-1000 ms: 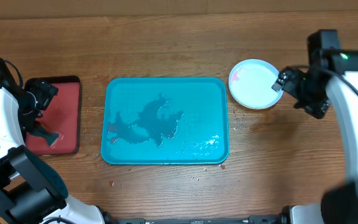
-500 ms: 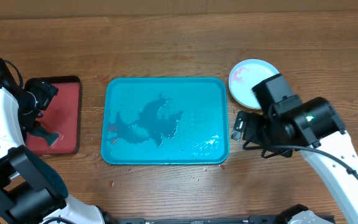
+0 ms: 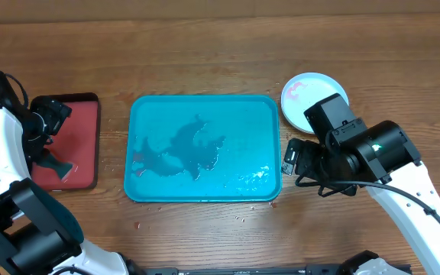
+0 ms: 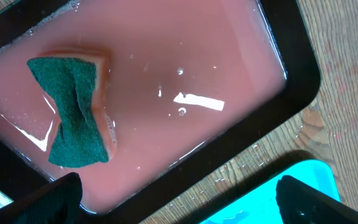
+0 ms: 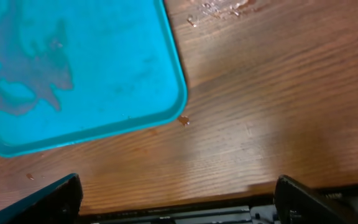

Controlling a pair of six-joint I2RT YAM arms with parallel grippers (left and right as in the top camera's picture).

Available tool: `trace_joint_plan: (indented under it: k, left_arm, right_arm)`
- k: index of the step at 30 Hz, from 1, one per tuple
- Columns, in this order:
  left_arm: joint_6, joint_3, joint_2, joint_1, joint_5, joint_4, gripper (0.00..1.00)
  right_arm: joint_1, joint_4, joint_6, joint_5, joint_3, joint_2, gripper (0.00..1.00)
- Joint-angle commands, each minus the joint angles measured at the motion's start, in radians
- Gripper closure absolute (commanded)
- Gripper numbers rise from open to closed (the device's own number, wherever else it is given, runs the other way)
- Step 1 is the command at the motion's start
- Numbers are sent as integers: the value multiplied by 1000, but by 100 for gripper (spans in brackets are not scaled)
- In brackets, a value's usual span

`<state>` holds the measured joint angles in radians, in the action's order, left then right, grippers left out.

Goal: Clean dirty plates on tray and stack at the side

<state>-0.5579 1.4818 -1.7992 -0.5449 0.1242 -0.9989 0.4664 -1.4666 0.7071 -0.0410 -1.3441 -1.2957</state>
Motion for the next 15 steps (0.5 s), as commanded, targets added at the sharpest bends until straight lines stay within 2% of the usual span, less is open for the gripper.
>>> trace_joint_plan:
  k: [1, 7, 11, 15]
  left_arm:
    - [8, 19, 16, -5, 7, 2, 0]
    - [8, 19, 16, -5, 7, 2, 0]
    - [8, 19, 16, -5, 7, 2, 0]
    - [8, 19, 16, -5, 7, 2, 0]
  right_arm:
    - [5, 55, -8, 6, 21, 12, 0]
    - [-15, 295, -85, 27, 195, 140, 0]
    - [-123, 612, -92, 25, 453, 350, 0]
    - [-267, 844, -139, -68, 651, 535, 0]
